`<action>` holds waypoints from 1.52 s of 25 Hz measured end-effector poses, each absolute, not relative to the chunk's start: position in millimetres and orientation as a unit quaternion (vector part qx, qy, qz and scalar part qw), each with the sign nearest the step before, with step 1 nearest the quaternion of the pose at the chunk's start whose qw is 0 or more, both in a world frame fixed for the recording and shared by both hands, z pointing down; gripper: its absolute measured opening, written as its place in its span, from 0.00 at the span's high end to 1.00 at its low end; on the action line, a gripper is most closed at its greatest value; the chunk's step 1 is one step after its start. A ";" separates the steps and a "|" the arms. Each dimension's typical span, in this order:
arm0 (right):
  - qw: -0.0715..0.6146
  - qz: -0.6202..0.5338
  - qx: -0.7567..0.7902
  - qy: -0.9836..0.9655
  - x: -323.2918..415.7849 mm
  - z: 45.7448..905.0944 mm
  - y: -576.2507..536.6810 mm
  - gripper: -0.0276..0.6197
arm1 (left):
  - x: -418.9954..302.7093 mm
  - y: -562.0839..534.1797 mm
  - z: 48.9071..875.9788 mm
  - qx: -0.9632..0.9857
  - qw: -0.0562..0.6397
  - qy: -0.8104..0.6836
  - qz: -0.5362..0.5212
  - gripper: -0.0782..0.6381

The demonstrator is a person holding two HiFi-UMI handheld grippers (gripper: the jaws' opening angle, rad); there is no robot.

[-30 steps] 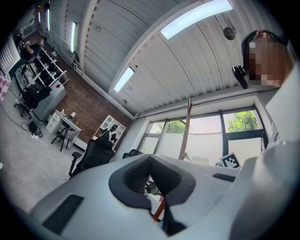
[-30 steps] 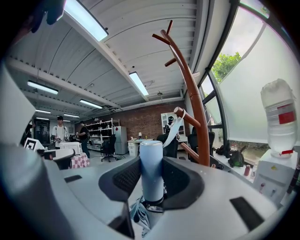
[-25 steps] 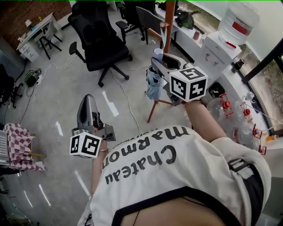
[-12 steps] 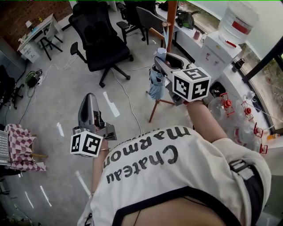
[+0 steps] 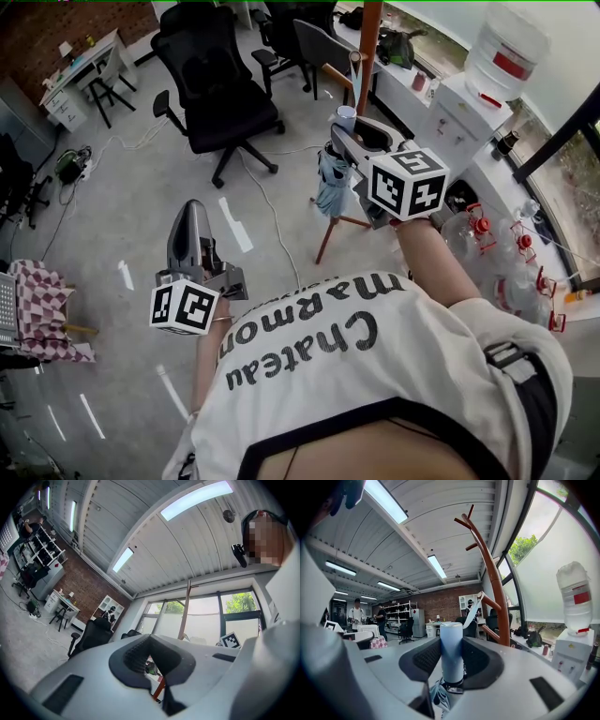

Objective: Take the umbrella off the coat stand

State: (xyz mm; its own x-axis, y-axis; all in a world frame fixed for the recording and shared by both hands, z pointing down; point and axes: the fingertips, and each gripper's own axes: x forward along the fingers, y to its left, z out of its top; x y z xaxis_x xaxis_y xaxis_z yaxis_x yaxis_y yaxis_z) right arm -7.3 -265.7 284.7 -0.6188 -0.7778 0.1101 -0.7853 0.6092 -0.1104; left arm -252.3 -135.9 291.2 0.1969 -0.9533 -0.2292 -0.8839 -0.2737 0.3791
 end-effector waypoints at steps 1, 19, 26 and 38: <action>0.025 0.073 0.436 -0.897 -8.4 284.7 -265.1 0.73 | -253.8 -134.9 291.3 0.769 0.081 -0.597 -0.212 0.88; 0.030 0.080 0.436 -0.896 -9.4 292.3 -255.6 0.73 | -253.2 -125.9 291.7 0.771 0.083 -0.597 -0.204 0.88; 0.033 0.083 0.440 -0.894 -16.5 299.7 -236.5 0.73 | -257.4 -110.6 299.8 0.776 0.093 -0.592 -0.197 0.88; 0.043 0.118 0.447 -0.886 -27.0 336.6 -181.3 0.73 | -261.6 -78.3 322.2 0.784 0.122 -0.584 -0.172 0.88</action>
